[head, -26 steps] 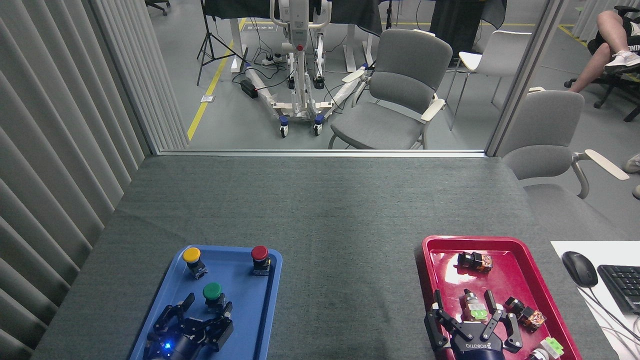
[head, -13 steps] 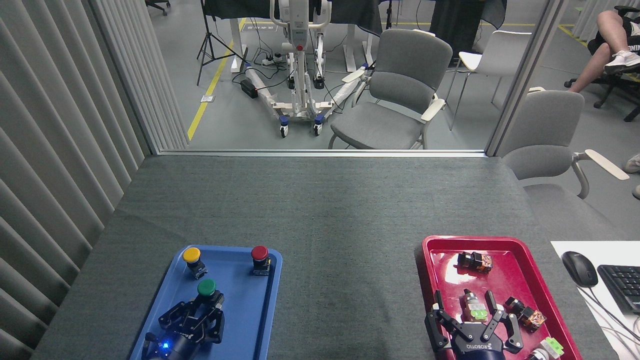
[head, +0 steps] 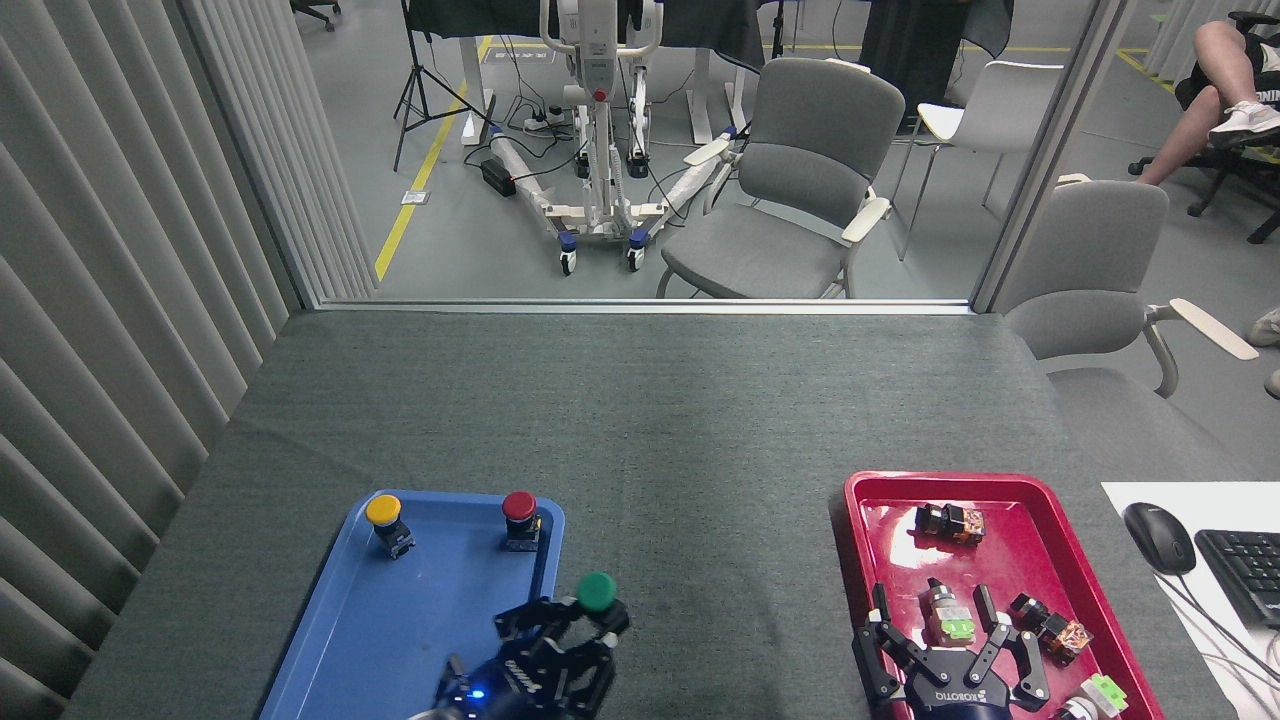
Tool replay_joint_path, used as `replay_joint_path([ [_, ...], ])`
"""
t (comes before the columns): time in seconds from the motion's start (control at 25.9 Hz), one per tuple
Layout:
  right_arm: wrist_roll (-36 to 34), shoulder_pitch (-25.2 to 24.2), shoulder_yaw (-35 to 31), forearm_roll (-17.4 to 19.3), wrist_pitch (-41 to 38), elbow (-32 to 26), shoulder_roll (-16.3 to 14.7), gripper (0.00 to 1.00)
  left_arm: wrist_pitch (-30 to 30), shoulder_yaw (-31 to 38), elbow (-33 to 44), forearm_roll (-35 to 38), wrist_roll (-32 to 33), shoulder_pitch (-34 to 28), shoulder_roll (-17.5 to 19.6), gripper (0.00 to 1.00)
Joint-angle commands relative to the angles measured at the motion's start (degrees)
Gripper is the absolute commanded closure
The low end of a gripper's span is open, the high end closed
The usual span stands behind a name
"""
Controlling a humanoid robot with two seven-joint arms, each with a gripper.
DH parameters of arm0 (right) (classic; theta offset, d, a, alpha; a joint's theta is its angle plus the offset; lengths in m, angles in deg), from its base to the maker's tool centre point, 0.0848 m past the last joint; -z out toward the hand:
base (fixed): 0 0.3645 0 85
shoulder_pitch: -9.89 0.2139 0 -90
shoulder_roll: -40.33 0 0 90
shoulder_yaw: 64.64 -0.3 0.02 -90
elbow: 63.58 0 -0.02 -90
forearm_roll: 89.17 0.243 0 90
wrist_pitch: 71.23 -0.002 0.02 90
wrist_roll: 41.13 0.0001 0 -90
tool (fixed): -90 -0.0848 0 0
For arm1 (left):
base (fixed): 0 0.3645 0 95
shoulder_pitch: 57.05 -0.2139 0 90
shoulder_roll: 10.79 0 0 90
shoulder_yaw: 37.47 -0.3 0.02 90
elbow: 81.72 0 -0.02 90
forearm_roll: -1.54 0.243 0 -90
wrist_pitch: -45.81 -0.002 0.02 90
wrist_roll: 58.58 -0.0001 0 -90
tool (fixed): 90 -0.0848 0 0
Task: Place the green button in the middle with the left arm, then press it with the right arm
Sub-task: 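Carry the green button off the blue tray toward the table middle, then release the green button on the table and withdraw the left hand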
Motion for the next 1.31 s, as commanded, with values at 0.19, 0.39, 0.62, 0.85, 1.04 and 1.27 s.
replay_joint_path([
  [0.19,0.07,0.00,0.16,0.00,0.07,-0.09,0.38,0.00,-5.73,-6.02,-14.33,2.92,2.39,7.25,-12.39,1.00],
  [0.39,-0.02,0.00,0.16,0.00,0.07,0.00,0.38,0.01,-10.21,-7.08,-14.77,2.83,2.39,7.25,-12.82,0.78],
  [0.62,-0.02,0.44,0.78,-0.09,0.16,-0.09,0.56,0.01,-13.47,-9.19,-13.80,2.39,2.39,6.19,-12.56,0.02],
  [0.85,0.16,0.88,2.89,-0.17,0.16,0.00,0.47,0.03,-13.02,-8.48,7.29,2.66,2.21,-2.16,-2.63,0.01],
  [1.04,0.69,1.05,6.49,-0.79,0.16,0.09,0.47,0.43,-13.20,6.37,26.19,2.39,2.48,-15.69,8.01,0.01],
  [1.27,0.69,1.67,11.59,-0.96,0.16,0.00,0.56,0.88,-12.50,26.94,29.79,2.92,3.00,-24.57,5.28,0.01],
])
